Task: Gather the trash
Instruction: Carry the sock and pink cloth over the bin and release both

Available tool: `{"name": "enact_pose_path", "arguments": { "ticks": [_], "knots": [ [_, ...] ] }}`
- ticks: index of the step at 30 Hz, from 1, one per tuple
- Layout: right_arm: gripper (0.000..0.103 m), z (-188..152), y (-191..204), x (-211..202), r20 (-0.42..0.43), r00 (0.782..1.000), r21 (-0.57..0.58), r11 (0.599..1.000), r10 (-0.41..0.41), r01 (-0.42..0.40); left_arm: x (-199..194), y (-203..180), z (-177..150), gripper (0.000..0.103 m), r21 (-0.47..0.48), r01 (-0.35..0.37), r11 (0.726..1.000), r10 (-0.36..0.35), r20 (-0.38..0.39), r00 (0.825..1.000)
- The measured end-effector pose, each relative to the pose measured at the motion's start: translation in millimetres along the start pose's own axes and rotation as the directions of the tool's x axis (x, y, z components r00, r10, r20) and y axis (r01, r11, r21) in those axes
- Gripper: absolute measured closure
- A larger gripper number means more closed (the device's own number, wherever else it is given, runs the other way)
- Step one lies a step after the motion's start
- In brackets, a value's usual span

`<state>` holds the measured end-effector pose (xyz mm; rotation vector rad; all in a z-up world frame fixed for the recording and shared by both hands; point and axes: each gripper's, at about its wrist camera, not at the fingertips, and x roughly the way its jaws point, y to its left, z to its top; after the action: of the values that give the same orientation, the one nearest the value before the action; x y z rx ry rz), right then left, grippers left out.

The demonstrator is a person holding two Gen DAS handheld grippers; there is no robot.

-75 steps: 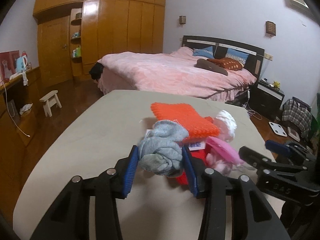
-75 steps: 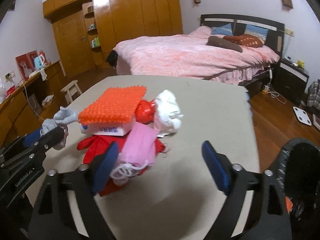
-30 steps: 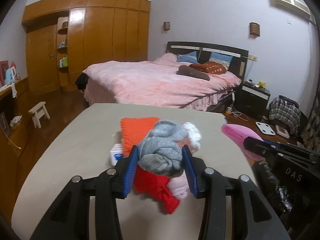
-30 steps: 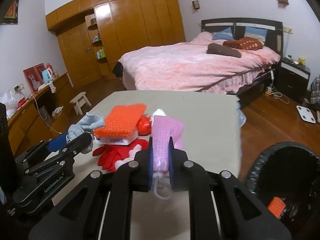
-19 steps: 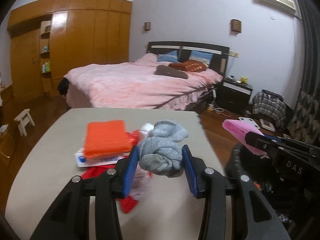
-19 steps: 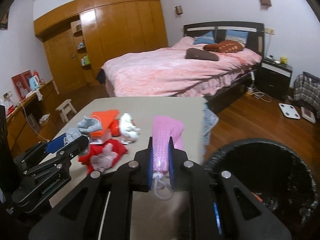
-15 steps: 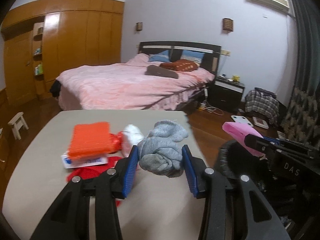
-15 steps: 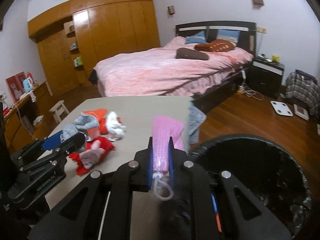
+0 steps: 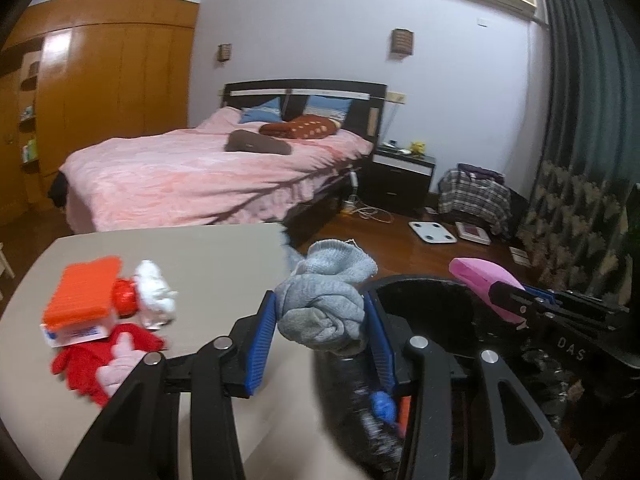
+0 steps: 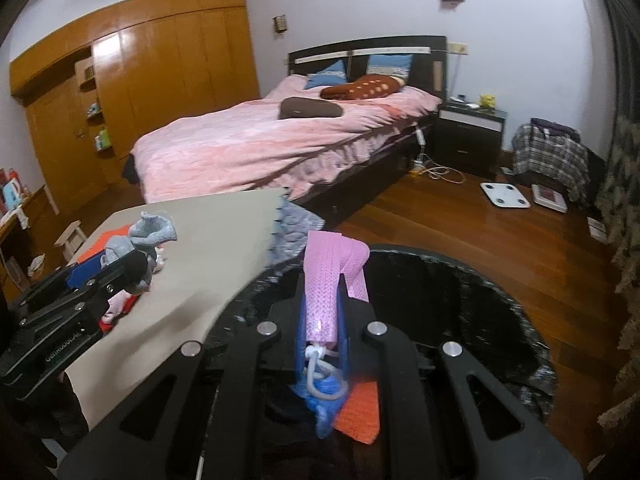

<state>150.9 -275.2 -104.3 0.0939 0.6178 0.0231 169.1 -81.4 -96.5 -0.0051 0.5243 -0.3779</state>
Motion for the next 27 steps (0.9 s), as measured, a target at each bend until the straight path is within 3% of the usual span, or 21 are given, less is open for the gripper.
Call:
{"name": "enact_pose_path", "arguments": {
  "ticks": [15, 18, 19, 23, 24, 25, 27],
  "knots": [
    [0.087, -18, -59, -11, -0.012, 0.995, 0.087, 0.992, -0.095, 0.096, 47, -67, -3, 0.057, 0.035, 0.156, 0.987, -0.153, -0.074, 0.985],
    [0.071, -22, -66, -11, -0.017, 0.994, 0.107, 0.988, -0.109, 0.11, 55, -68, -4, 0.046, 0.02, 0.183, 0.983, -0.18, -0.1, 0.979],
    [0.059, -23, -68, -12, -0.016, 0.993, 0.111, 0.987, -0.118, 0.119, 56, -67, -4, 0.038, 0.013, 0.181, 0.983, -0.178, -0.103, 0.979],
    [0.032, -22, -71, -14, 0.0, 0.99, 0.109, 0.984, -0.142, 0.141, 54, -60, -5, 0.029, 0.002, 0.158, 0.987, -0.157, -0.095, 0.983],
    [0.017, -22, -70, -15, 0.005, 0.988, 0.107, 0.983, -0.154, 0.153, 52, -56, -6, 0.027, -0.001, 0.145, 0.989, -0.144, -0.09, 0.985],
    [0.01, -22, -69, -16, 0.008, 0.986, 0.106, 0.981, -0.164, 0.163, 51, -52, -5, 0.024, -0.003, 0.134, 0.991, -0.134, -0.086, 0.987],
    [0.007, -21, -67, -17, 0.018, 0.985, 0.109, 0.98, -0.17, 0.167, 46, -41, -5, 0.017, -0.006, 0.098, 0.995, -0.098, -0.078, 0.992]
  ]
}}
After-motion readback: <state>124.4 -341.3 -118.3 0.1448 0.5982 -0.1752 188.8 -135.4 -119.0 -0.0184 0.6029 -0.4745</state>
